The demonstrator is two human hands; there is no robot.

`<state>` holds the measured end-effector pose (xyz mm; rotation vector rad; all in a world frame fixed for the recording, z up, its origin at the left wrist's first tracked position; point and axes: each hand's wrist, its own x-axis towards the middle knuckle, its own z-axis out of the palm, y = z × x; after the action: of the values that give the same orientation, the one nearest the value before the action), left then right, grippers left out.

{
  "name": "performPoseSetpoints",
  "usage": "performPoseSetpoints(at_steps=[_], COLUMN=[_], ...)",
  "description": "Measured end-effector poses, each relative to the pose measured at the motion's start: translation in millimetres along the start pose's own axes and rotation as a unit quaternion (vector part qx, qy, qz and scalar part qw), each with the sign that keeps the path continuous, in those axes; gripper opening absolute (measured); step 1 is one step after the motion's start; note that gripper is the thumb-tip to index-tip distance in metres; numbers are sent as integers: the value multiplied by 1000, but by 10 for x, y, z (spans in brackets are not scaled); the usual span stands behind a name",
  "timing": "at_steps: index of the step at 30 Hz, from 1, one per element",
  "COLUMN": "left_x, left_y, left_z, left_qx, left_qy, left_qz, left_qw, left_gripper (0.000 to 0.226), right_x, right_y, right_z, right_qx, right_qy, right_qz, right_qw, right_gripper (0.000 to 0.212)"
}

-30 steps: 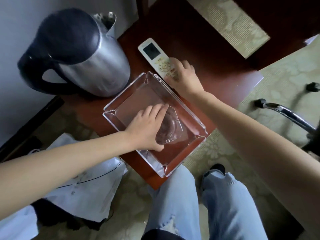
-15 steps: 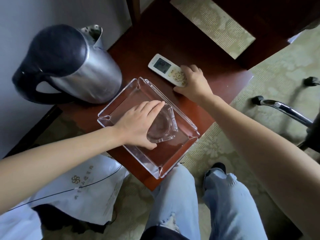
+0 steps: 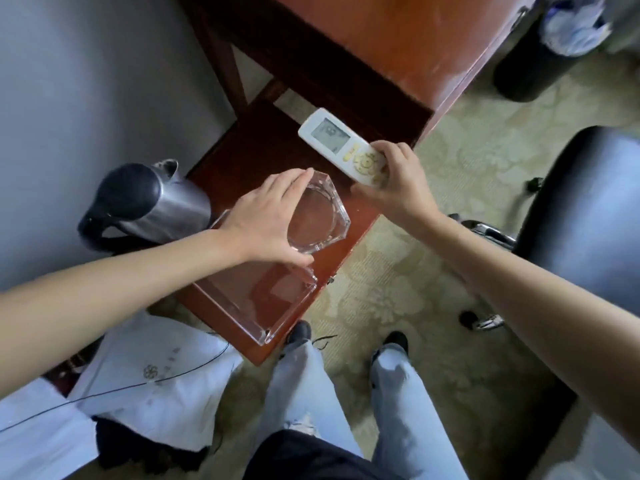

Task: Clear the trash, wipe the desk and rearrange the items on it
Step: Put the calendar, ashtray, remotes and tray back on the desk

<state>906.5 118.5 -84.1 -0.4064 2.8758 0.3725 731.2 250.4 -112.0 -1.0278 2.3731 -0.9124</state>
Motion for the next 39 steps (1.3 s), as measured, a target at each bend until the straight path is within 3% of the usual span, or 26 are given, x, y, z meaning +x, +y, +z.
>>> performPoseSetpoints(at_steps=[9, 15, 23, 29, 39], left_x=[624, 1206, 2157, 3110, 4286], left_y=[1038, 1352, 1119, 640, -9], left_z=[-738, -1153, -1448, -1666, -1960], left_qx=[-42, -75, -51, -92, -70], left_qy=[48, 94, 82, 59, 39], left_qz=[-75, -131, -143, -153, -192], left_qw=[995, 984, 985, 982, 978], left_gripper=[122, 118, 119, 120, 120], right_x=[145, 409, 1327, 2410, 3856], right_y=[299, 512, 766, 850, 1038], right_z=[-1407, -1988, -2303, -2439, -2590], right_qx=[35, 33, 37, 10, -2], right_qy=[39, 44, 60, 48, 33], right_qz=[-8, -26, -8, -9, -4], right_qw=[999, 998, 997, 999, 999], right_gripper=[62, 64, 61, 61, 61])
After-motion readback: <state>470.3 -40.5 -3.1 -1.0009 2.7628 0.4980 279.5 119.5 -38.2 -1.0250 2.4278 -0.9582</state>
